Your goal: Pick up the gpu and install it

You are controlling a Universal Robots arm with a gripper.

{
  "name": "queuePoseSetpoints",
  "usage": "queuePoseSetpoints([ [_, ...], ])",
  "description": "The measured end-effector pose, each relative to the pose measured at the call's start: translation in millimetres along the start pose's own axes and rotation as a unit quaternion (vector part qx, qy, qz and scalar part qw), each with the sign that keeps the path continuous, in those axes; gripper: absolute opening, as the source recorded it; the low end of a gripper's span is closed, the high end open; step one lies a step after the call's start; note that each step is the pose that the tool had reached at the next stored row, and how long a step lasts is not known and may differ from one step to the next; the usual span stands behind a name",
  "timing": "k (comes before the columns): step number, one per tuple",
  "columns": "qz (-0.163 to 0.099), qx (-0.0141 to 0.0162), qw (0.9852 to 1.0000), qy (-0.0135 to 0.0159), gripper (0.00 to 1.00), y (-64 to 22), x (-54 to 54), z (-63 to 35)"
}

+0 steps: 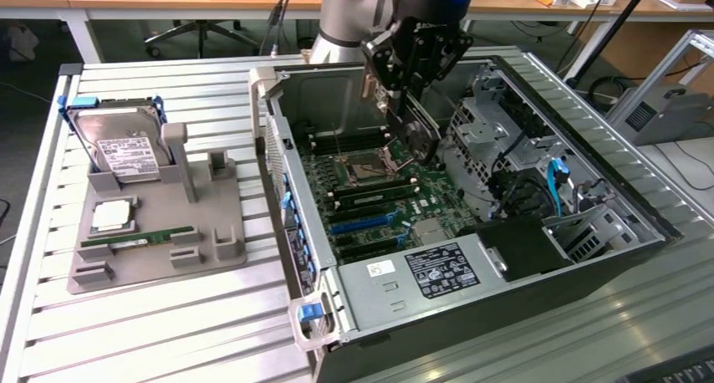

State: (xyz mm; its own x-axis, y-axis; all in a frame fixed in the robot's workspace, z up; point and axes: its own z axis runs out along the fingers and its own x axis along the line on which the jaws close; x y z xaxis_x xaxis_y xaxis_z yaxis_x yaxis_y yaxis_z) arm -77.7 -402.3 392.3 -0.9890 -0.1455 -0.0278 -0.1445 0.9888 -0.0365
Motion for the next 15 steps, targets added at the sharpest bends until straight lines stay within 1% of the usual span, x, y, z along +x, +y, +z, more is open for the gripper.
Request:
queuePoseSetpoints([
  [6,-0.015,-0.0004,0.9999,-0.0006,0.27,0.0,0.0,0.1],
  [10,-0.030,-0.0008,0.9996,-0.0011,0.27,0.0,0.0,0.2],
  [15,-0.040,-0.0011,0.9992,-0.0015,0.27,-0.2,0.1,0.2],
])
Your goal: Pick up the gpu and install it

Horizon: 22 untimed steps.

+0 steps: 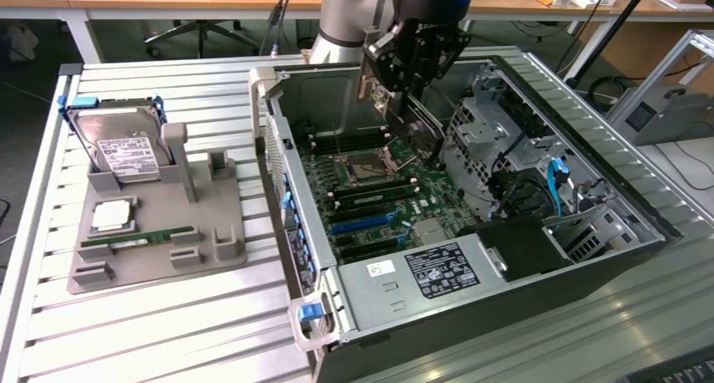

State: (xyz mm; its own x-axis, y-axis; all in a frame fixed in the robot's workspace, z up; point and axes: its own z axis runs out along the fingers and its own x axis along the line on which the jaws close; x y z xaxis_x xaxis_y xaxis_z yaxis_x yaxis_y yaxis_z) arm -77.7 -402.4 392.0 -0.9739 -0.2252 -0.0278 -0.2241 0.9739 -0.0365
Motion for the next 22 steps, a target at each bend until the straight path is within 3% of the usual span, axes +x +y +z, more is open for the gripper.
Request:
queuePoseSetpoints([
  [22,-0.050,-0.0013,0.9988,-0.0018,0.27,-0.2,0.0,0.3],
])
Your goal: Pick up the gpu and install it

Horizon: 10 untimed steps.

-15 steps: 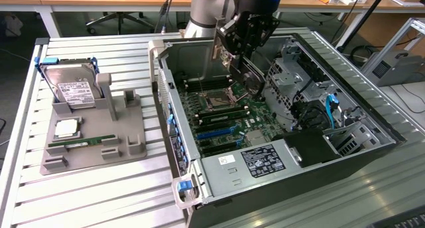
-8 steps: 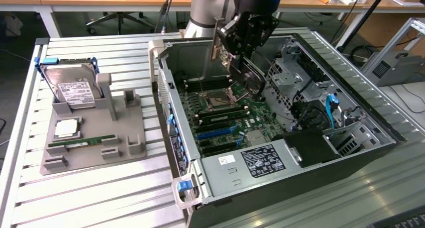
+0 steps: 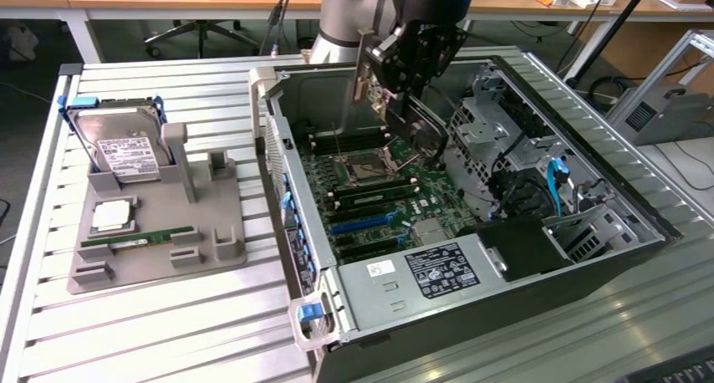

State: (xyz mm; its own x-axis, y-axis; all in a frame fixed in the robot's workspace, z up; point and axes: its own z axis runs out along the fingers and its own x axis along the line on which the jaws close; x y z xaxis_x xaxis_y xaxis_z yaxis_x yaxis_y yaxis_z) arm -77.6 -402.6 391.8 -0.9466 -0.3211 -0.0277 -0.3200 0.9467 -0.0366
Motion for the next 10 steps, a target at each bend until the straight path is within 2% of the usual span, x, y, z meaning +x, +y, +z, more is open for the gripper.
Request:
queuePoseSetpoints([
  [10,-0.025,-0.0006,0.9997,-0.0009,0.27,0.0,0.0,0.2],
])
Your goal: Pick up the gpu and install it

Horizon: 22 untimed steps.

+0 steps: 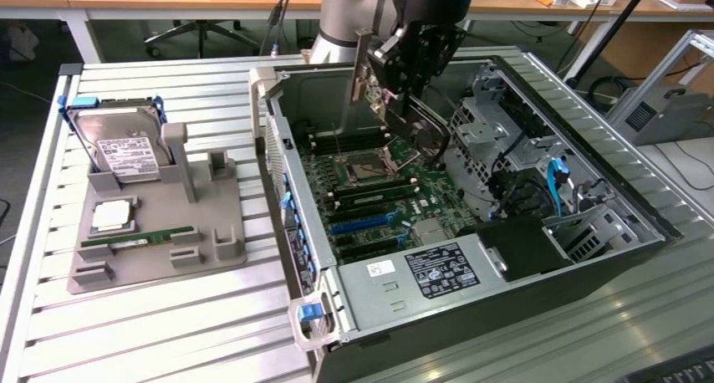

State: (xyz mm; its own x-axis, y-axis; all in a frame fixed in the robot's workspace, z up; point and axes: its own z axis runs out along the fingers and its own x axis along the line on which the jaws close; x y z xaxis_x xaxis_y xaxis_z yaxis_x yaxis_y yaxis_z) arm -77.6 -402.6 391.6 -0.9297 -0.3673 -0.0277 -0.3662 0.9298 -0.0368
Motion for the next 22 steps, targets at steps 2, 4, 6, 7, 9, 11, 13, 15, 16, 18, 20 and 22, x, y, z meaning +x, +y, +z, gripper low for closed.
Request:
queuePoseSetpoints([
  [2,-0.008,-0.0002,1.0000,-0.0003,0.27,0.0,0.0,0.0],
  [4,-0.015,-0.0004,0.9999,-0.0006,0.27,0.0,0.0,0.1],
  [6,-0.021,-0.0006,0.9998,-0.0008,0.27,0.0,0.0,0.0],
  [7,-0.025,-0.0007,0.9997,-0.0009,0.27,0.0,0.0,0.1],
  [9,-0.030,-0.0008,0.9995,-0.0011,0.27,0.0,0.0,0.1],
  [11,-0.038,-0.0010,0.9993,-0.0014,0.27,0.0,0.0,0.1],
  [13,-0.046,-0.0013,0.9990,-0.0017,0.27,0.0,0.0,0.1],
  [15,-0.052,-0.0014,0.9986,-0.0019,0.27,0.0,0.0,0.1],
  [16,-0.056,-0.0015,0.9984,-0.0021,0.27,0.0,0.0,0.2],
  [18,-0.061,-0.0017,0.9982,-0.0022,0.27,0.0,0.0,0.2],
  [20,-0.066,-0.0018,0.9978,-0.0024,0.27,0.0,0.0,0.2],
  [22,-0.071,-0.0019,0.9974,-0.0026,0.27,0.0,0.0,0.2],
])
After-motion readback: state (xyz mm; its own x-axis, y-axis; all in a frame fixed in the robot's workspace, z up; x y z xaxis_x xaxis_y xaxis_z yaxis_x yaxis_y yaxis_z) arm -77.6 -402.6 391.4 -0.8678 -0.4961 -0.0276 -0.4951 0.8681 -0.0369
